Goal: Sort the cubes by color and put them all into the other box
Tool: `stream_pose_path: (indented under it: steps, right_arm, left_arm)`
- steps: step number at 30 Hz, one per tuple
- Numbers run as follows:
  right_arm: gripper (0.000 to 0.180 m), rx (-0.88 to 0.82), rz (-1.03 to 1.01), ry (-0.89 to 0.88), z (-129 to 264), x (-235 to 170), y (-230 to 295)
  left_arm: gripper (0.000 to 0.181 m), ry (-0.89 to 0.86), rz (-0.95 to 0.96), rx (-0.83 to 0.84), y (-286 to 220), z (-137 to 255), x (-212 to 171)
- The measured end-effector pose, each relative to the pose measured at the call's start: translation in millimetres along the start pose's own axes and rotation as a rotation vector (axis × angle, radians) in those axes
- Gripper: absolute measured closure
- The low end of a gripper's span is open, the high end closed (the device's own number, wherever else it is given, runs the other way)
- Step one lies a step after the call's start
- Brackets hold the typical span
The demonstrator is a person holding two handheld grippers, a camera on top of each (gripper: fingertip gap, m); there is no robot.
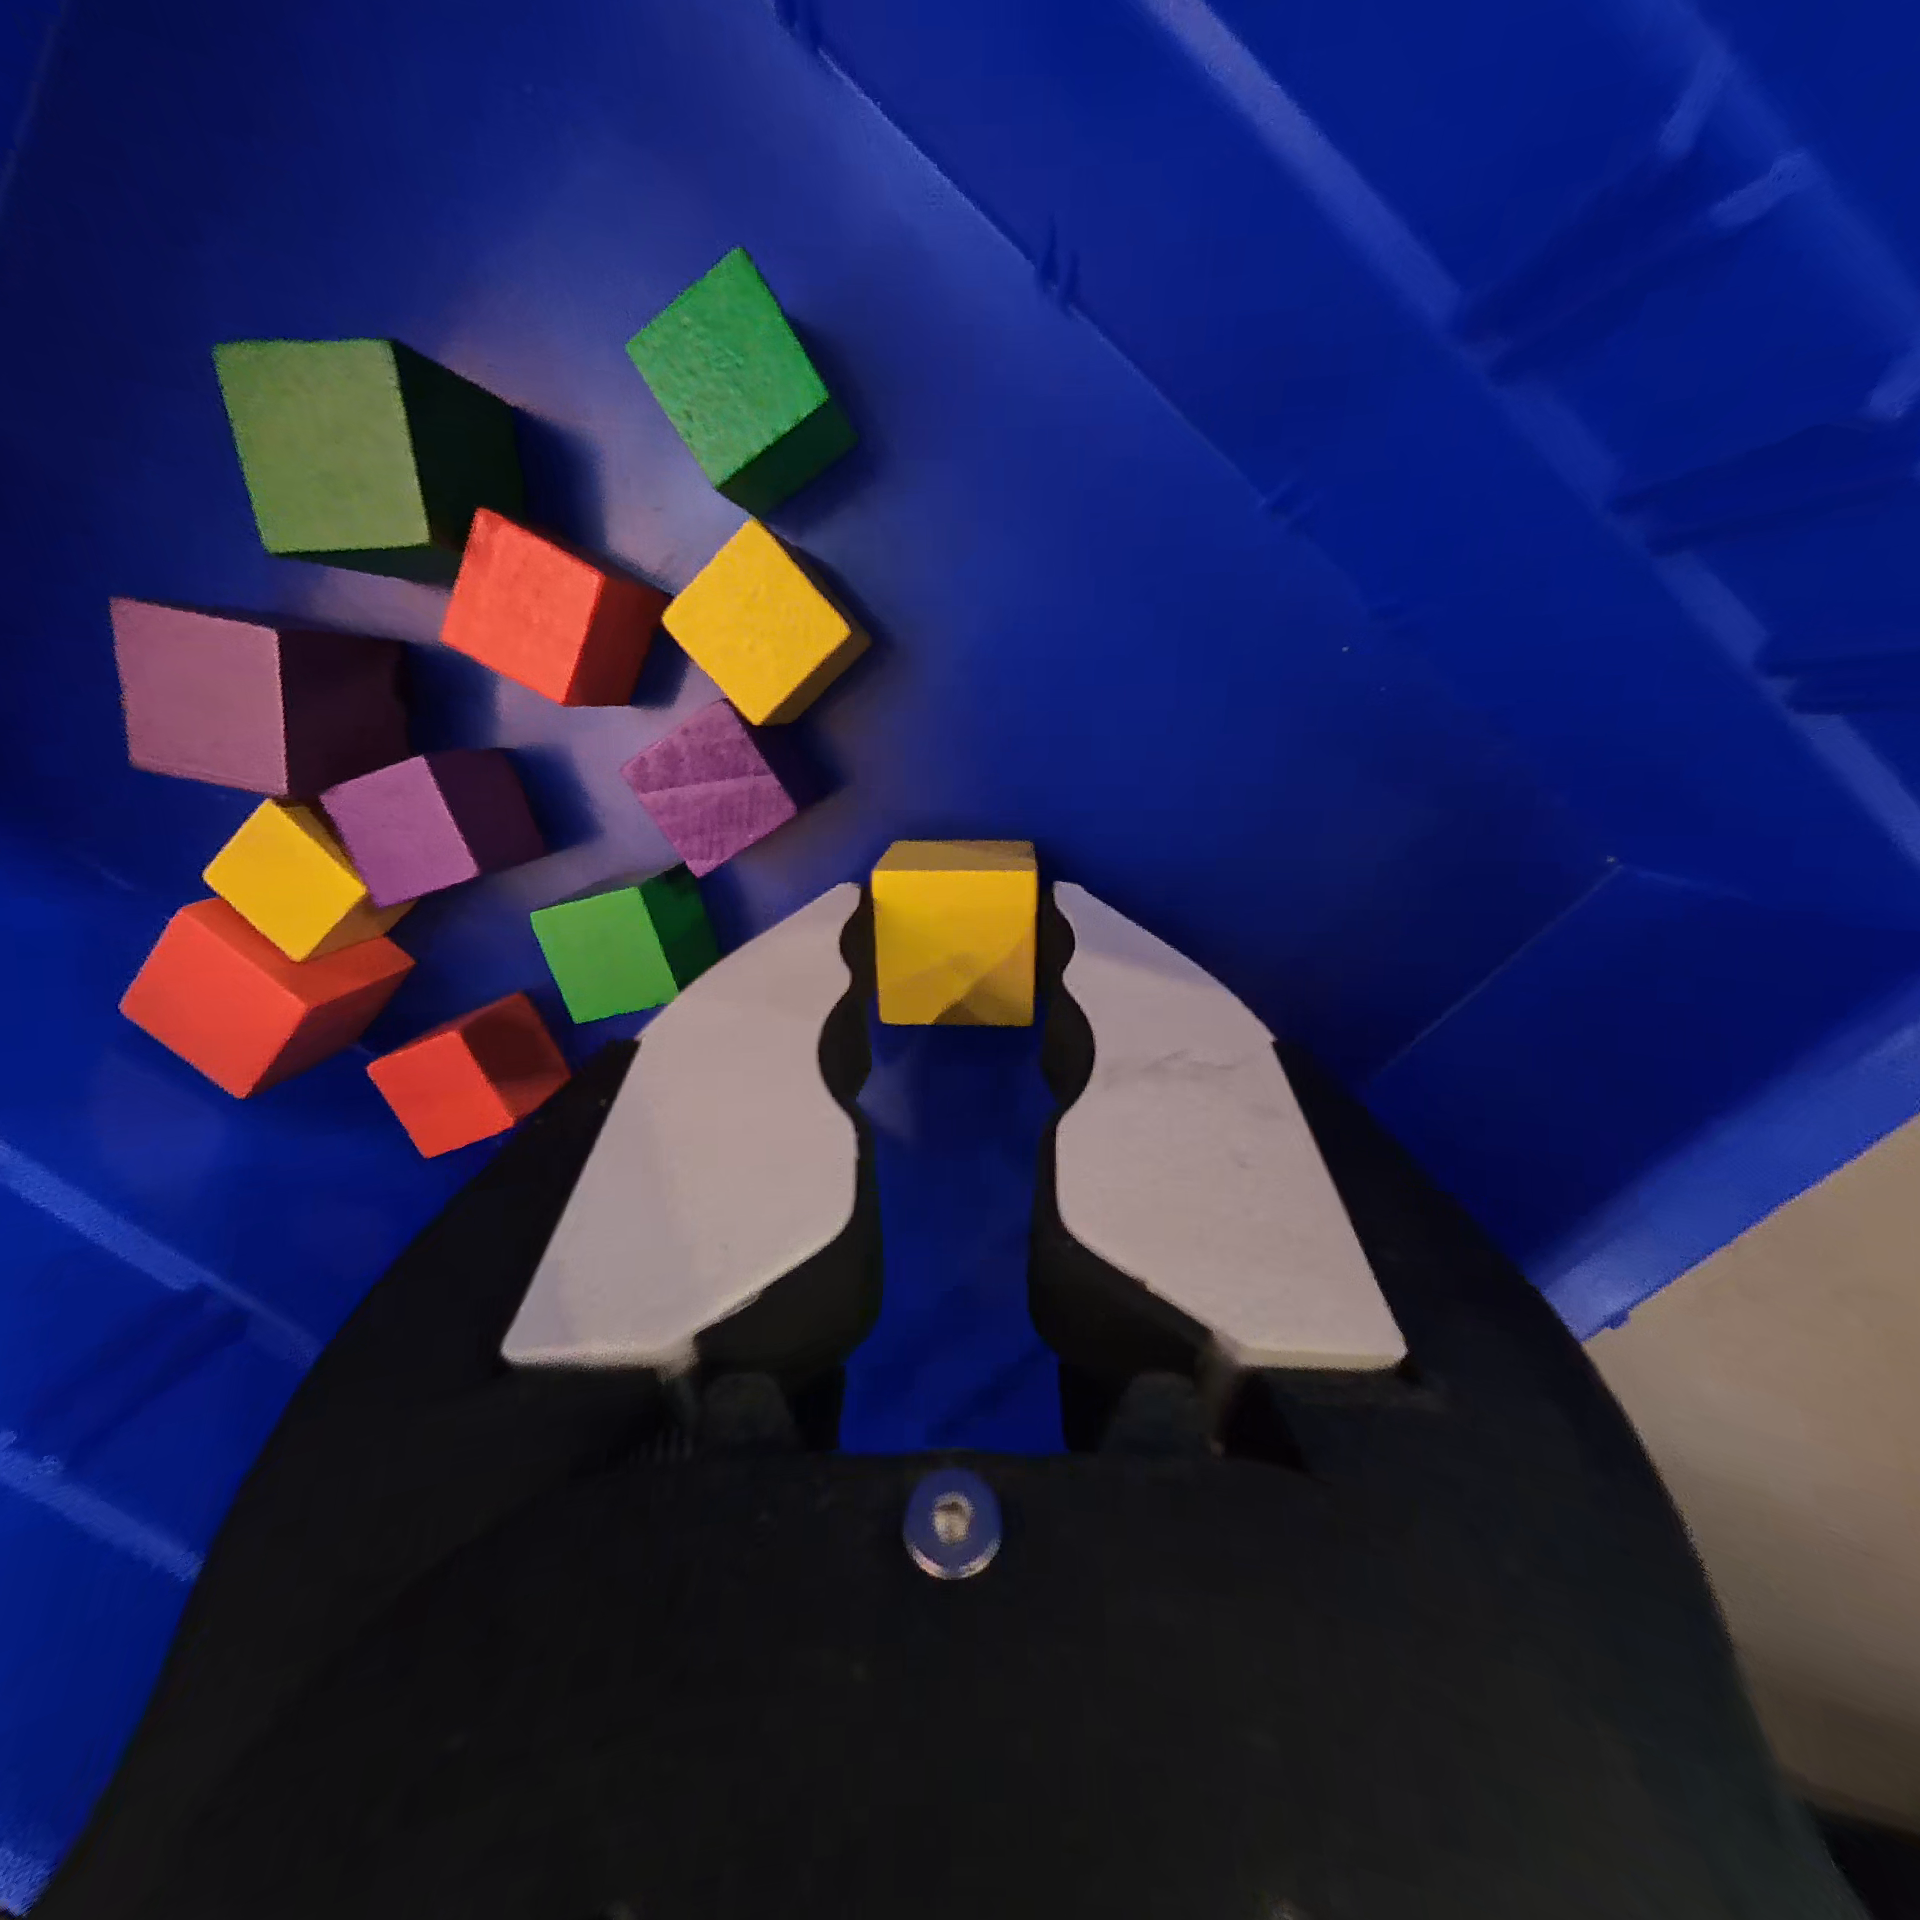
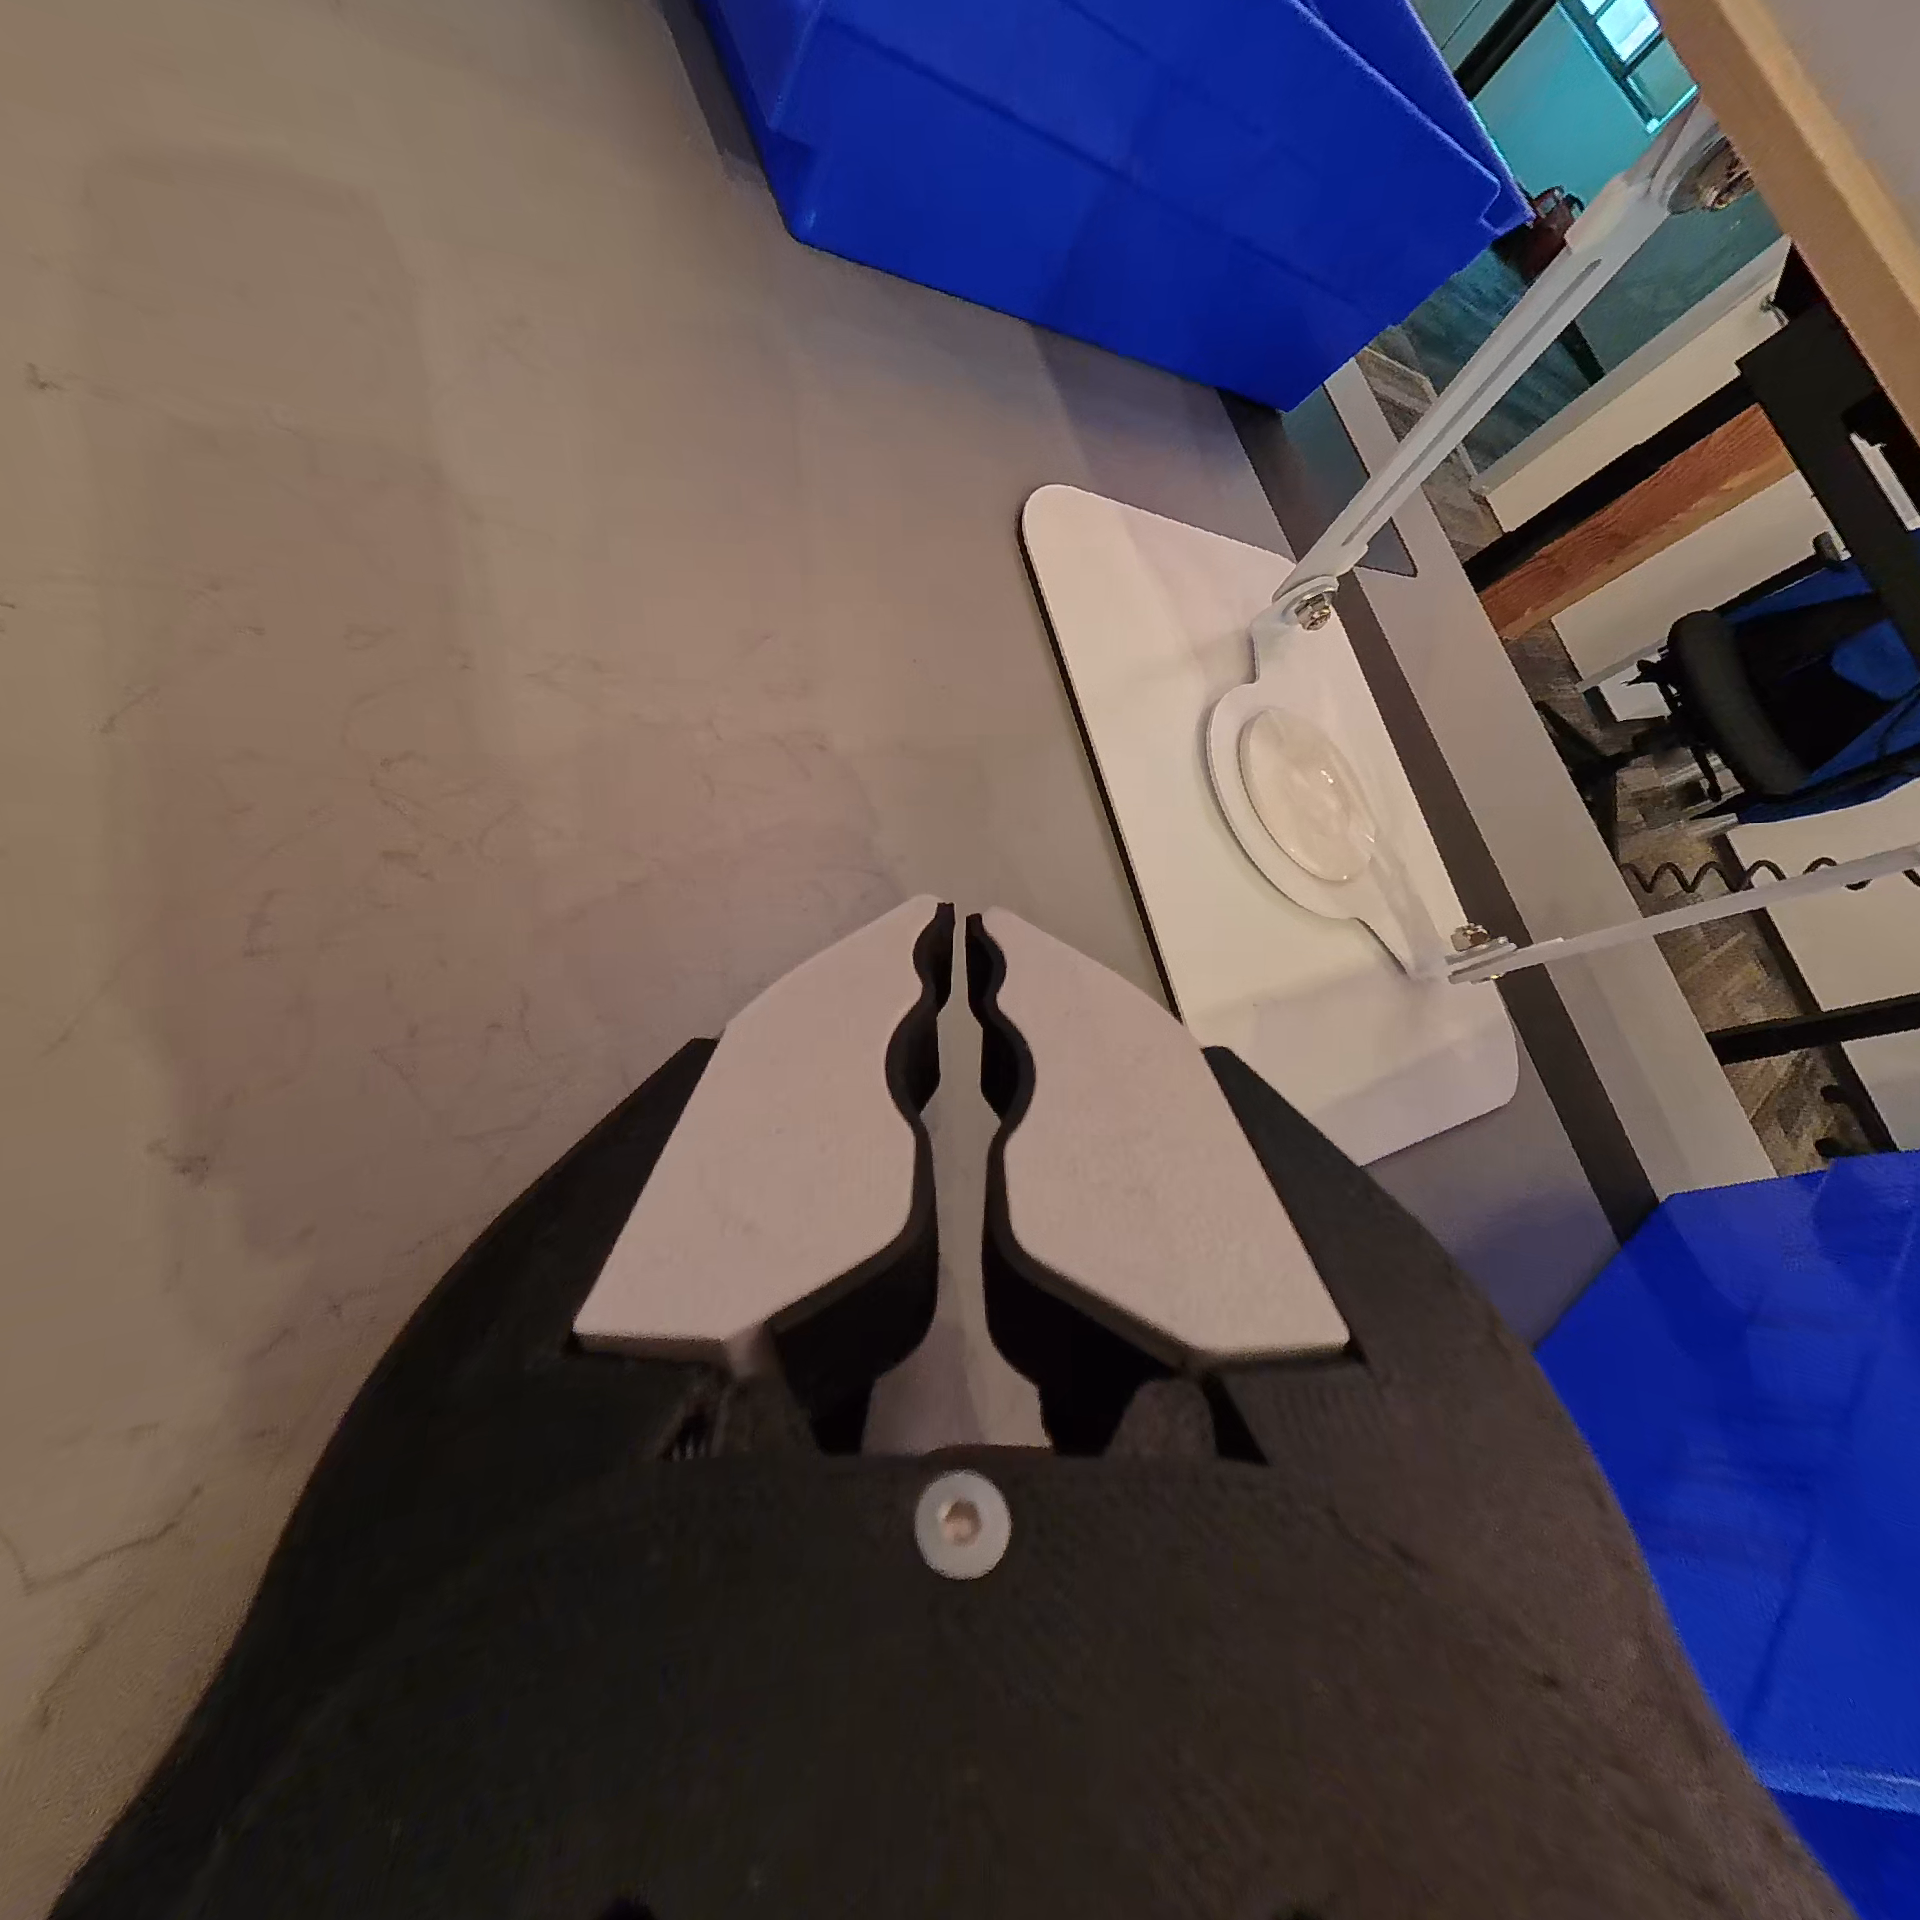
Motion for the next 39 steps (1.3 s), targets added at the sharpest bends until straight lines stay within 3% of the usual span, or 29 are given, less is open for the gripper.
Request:
stream_pose_path:
  steps: [1,12,23,27,33,39]
  right_arm:
    - [0.178,0.0,0.0,0.001,0.0,-0.1,0.1]
    - [0.175,-0.008,-0.003,-0.004,0.7,0.6,-1.3]
    - [0.167,0.024,-0.035,-0.07,6.3,11.1,-0.4]
    - [0.161,0.168,-0.115,-0.181,12.9,35.8,9.4]
    - [0.145,0.613,-0.407,-0.465,42.0,110.6,23.3]
    - [0.125,0.912,-0.639,-0.729,70.5,179.4,-14.6]
  left_arm:
    - [0.152,-0.003,0.006,-0.004,-0.1,-0.1,0.0]
    - [0.152,-0.028,0.001,0.019,0.1,7.1,4.3]
    - [0.152,-0.266,-0.091,0.086,-20.9,86.3,31.6]
    - [0.153,-0.397,-0.18,0.104,-46.7,127.8,48.0]
    - [0.152,-0.694,-0.42,0.14,-114.0,203.3,79.2]
    - [0.152,-0.964,-0.706,0.218,-188.8,257.6,103.6]
Point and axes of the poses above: each gripper's, where its closed fingertips meet, z back along the fingers, x out of its top, y = z × x across the jaws, the point moved 2 cm from there along z, back along the fingers, and after that the axes turned 1 degree about x, right-handed, at the moved point
